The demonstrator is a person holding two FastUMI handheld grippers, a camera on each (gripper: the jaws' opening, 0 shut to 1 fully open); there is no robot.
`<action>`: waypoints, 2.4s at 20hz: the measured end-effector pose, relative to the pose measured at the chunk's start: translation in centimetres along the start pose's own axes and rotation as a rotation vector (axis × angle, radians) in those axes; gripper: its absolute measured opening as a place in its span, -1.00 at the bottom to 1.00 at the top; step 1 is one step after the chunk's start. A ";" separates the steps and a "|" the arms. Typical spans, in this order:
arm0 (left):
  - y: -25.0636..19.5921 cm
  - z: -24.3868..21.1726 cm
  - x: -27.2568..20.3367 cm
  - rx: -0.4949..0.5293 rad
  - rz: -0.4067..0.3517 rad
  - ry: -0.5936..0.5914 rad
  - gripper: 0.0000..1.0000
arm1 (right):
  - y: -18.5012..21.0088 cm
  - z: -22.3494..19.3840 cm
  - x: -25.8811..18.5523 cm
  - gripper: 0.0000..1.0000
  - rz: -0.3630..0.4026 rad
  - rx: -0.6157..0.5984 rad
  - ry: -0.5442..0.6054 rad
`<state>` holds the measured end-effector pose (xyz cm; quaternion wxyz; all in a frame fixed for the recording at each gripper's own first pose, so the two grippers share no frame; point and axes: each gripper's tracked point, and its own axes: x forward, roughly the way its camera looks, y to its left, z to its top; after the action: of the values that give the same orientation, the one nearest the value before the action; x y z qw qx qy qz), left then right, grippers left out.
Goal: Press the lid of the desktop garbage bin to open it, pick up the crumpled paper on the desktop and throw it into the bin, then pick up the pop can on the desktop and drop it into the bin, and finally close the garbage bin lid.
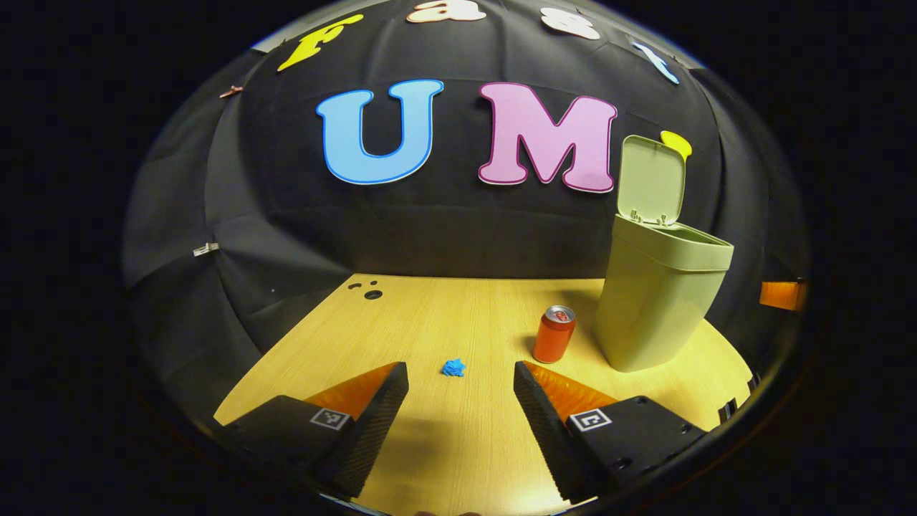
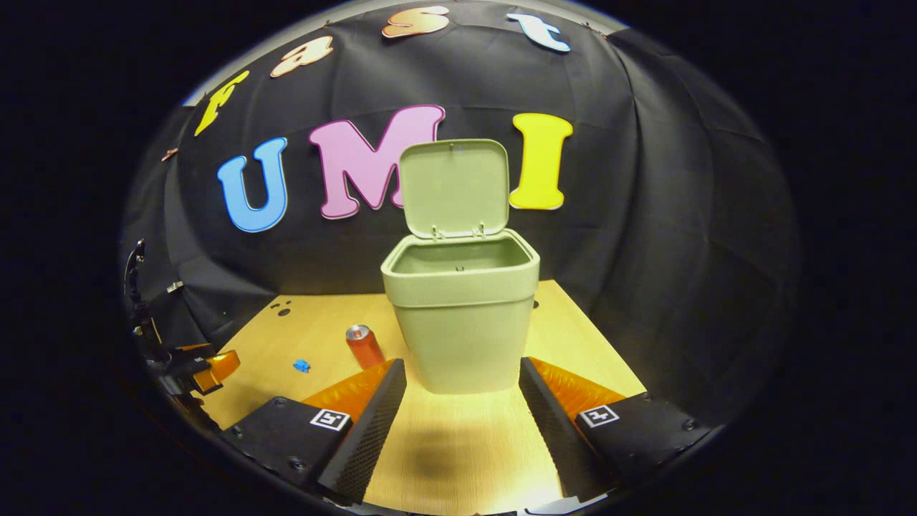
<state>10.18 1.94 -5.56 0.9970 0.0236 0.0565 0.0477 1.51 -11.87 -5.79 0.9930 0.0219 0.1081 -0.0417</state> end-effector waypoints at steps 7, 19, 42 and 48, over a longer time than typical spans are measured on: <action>-0.3 -2.3 6.3 -0.022 -0.018 0.070 0.91 | -2.3 -2.9 -0.6 0.97 -0.061 0.044 0.082; 0.6 -7.7 18.6 -0.012 0.022 0.186 0.91 | -4.5 -5.1 -0.4 0.98 -0.114 0.037 0.174; 0.3 -12.0 23.5 -0.016 0.026 0.304 0.11 | -3.1 -6.8 1.3 0.99 -0.054 0.026 0.256; 0.8 -11.3 23.3 -0.060 0.041 0.257 -0.21 | -3.5 -7.4 1.1 0.98 -0.057 0.032 0.267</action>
<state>31.86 5.52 -19.34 0.9806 -0.0114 0.1819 0.0725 0.75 -15.02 -13.35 0.9677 0.0403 0.2392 -0.0681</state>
